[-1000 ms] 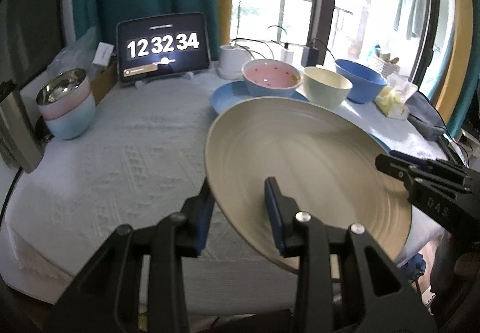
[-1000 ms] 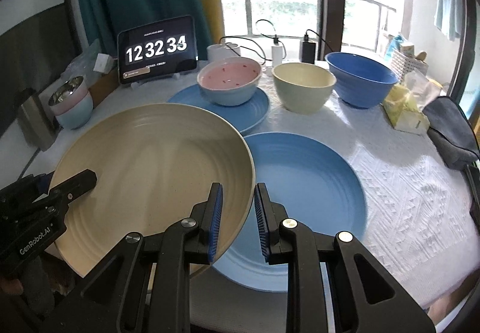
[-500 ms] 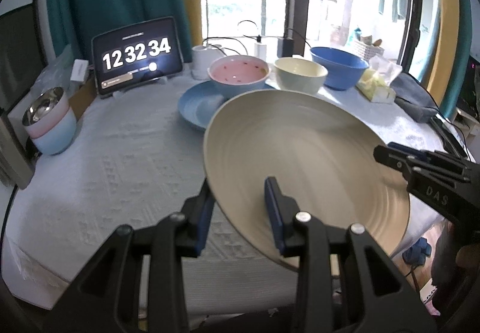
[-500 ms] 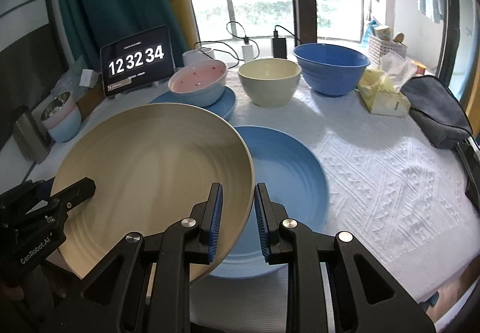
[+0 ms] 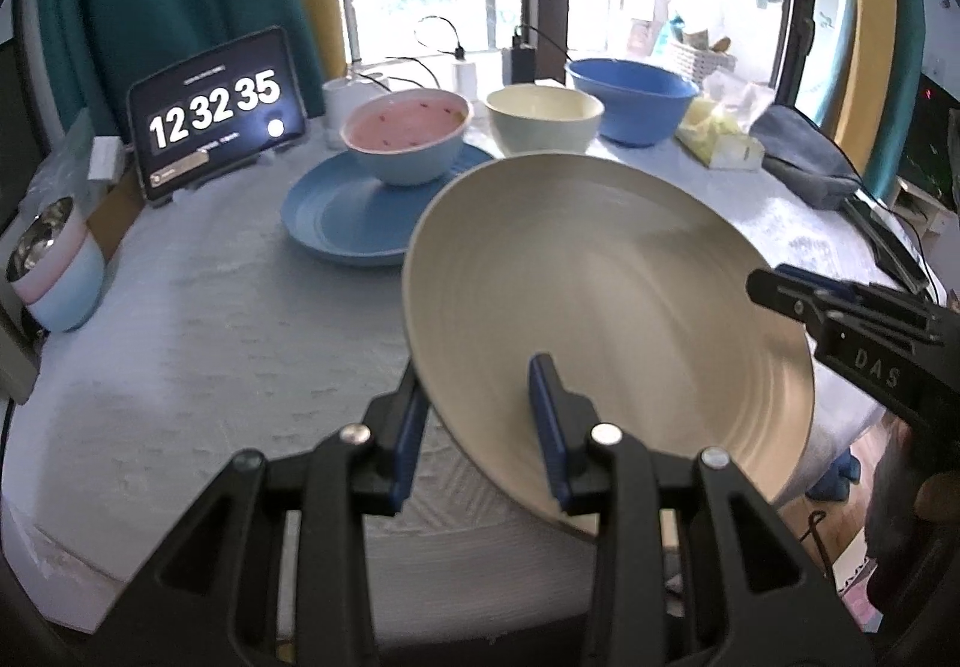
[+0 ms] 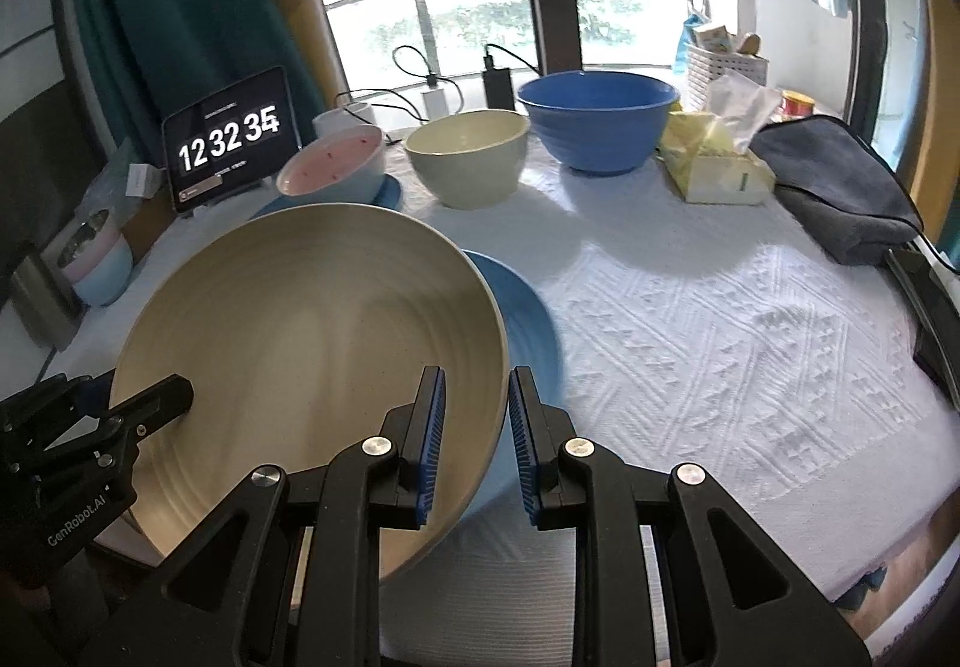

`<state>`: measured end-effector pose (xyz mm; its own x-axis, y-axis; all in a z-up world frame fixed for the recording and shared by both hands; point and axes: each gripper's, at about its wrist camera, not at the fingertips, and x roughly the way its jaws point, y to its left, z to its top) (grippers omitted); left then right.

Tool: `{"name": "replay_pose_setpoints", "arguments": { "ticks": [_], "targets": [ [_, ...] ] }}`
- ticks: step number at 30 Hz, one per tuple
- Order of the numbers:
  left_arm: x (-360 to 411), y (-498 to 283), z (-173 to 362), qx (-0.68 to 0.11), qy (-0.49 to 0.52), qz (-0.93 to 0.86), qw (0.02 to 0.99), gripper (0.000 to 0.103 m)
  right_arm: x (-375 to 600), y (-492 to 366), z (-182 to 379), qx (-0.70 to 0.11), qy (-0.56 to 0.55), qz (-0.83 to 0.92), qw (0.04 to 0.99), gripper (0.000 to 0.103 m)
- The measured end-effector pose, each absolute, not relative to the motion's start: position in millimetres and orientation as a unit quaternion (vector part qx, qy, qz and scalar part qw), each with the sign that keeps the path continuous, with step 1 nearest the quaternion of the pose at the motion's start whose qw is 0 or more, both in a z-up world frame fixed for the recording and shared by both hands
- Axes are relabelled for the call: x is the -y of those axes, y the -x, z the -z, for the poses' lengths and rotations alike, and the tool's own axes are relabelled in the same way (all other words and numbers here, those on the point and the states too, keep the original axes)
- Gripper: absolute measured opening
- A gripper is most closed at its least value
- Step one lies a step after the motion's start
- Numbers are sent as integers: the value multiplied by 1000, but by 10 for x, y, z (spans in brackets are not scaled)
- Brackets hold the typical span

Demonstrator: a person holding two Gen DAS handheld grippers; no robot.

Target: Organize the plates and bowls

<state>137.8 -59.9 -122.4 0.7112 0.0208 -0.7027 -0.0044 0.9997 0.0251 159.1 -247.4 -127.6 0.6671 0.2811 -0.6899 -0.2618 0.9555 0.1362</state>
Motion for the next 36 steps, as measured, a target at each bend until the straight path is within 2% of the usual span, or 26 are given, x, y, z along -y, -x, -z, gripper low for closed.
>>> {"name": "replay_pose_setpoints", "arguments": {
  "ticks": [13,36],
  "targets": [
    [778,-1548,1344,-405,-18,1,914,36,2665,-1707,1375,-390,-23,-137,910,24],
    [645,-1771,1538,-440,-14,-9,898,37,2527,-1864,1442,-402,-16,-142,904,24]
  ]
}}
